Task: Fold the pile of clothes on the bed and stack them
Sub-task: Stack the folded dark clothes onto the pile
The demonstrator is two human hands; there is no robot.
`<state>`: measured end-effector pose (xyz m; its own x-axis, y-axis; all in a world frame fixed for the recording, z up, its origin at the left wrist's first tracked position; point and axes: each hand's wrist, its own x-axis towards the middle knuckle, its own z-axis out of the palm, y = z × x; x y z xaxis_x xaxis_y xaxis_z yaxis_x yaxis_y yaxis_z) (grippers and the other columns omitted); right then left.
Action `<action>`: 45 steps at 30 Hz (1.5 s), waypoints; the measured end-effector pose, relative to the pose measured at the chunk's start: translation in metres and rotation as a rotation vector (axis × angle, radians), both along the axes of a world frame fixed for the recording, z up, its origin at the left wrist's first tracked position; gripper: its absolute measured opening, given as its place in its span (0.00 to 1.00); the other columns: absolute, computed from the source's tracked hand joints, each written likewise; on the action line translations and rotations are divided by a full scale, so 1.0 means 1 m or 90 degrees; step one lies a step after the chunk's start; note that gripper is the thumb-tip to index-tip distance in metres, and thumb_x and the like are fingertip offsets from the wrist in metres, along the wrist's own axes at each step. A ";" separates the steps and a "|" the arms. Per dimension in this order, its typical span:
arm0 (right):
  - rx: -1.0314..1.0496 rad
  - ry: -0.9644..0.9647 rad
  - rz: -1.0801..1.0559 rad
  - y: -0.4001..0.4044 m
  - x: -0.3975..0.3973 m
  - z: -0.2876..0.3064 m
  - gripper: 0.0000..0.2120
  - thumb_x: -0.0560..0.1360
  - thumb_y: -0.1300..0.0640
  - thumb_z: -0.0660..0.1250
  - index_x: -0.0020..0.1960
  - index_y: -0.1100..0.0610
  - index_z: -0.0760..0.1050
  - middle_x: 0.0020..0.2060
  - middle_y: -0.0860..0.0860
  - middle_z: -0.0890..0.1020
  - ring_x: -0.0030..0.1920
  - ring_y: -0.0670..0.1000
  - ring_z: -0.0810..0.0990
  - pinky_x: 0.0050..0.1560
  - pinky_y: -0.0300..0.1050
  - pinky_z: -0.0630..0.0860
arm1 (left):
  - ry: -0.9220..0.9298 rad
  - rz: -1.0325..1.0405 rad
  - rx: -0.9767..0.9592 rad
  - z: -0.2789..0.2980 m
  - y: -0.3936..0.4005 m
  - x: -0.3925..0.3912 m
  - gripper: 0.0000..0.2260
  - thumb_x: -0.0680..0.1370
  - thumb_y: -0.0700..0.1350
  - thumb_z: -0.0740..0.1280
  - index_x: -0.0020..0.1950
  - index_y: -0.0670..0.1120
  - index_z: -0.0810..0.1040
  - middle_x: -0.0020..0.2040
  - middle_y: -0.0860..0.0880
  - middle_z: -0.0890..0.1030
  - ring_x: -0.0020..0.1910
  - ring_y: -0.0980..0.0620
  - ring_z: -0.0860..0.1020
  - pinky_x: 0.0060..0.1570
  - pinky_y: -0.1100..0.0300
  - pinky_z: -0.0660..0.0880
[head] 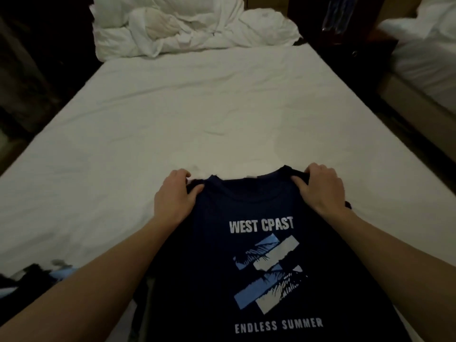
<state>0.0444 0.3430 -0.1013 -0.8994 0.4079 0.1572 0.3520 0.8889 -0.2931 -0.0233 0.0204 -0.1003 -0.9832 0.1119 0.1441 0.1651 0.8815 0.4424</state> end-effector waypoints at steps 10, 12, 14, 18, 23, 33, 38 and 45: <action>-0.390 -0.167 -0.091 0.044 0.109 0.047 0.20 0.74 0.46 0.73 0.48 0.64 0.78 0.47 0.59 0.83 0.44 0.57 0.80 0.44 0.51 0.78 | -0.350 0.033 -0.126 0.050 -0.070 0.083 0.16 0.72 0.53 0.73 0.51 0.44 0.75 0.48 0.45 0.78 0.47 0.46 0.78 0.45 0.56 0.76; -0.535 -0.092 -0.104 0.042 0.125 0.055 0.17 0.74 0.49 0.74 0.45 0.65 0.80 0.45 0.60 0.83 0.43 0.56 0.82 0.45 0.52 0.81 | -0.268 0.025 -0.111 0.060 -0.071 0.092 0.08 0.74 0.46 0.70 0.43 0.41 0.78 0.42 0.43 0.81 0.42 0.45 0.80 0.39 0.57 0.74; -0.641 -0.040 -0.098 0.038 0.133 0.063 0.16 0.75 0.49 0.73 0.47 0.64 0.80 0.47 0.59 0.83 0.44 0.55 0.82 0.43 0.51 0.80 | -0.144 0.050 -0.058 0.078 -0.066 0.100 0.10 0.78 0.44 0.66 0.40 0.41 0.80 0.37 0.43 0.81 0.37 0.45 0.80 0.36 0.55 0.74; -0.838 -0.055 -0.080 0.036 0.132 0.071 0.20 0.79 0.43 0.64 0.57 0.59 0.77 0.50 0.55 0.81 0.48 0.55 0.80 0.46 0.51 0.79 | 0.020 0.129 0.026 0.117 -0.045 0.105 0.21 0.82 0.51 0.61 0.31 0.42 0.74 0.29 0.46 0.77 0.30 0.46 0.76 0.29 0.56 0.67; -0.839 -0.087 -0.080 0.058 0.130 0.059 0.19 0.77 0.50 0.70 0.61 0.63 0.76 0.55 0.58 0.82 0.52 0.56 0.82 0.47 0.51 0.79 | -0.172 0.190 0.340 0.129 0.016 0.094 0.16 0.79 0.48 0.67 0.35 0.40 0.76 0.35 0.42 0.78 0.35 0.44 0.77 0.33 0.57 0.72; -0.728 -0.077 -0.006 0.056 0.145 0.079 0.14 0.70 0.67 0.76 0.55 0.68 0.80 0.47 0.61 0.85 0.48 0.57 0.85 0.50 0.49 0.83 | -0.034 -0.320 -0.033 0.026 0.019 0.133 0.29 0.80 0.66 0.53 0.72 0.49 0.74 0.74 0.54 0.70 0.74 0.55 0.66 0.74 0.60 0.58; -0.529 -0.001 -0.036 -0.045 0.121 0.094 0.10 0.70 0.51 0.77 0.48 0.55 0.85 0.41 0.50 0.85 0.43 0.50 0.83 0.48 0.44 0.79 | -0.043 -0.421 -0.276 -0.004 0.008 0.159 0.32 0.80 0.67 0.39 0.81 0.55 0.44 0.80 0.59 0.39 0.78 0.60 0.36 0.76 0.59 0.34; -0.115 -0.295 0.329 -0.133 0.151 0.018 0.44 0.69 0.22 0.38 0.79 0.41 0.52 0.80 0.45 0.45 0.79 0.48 0.37 0.73 0.66 0.31 | -0.016 -0.337 -0.222 -0.018 -0.003 0.199 0.29 0.83 0.64 0.42 0.79 0.51 0.41 0.79 0.57 0.38 0.78 0.59 0.37 0.77 0.56 0.38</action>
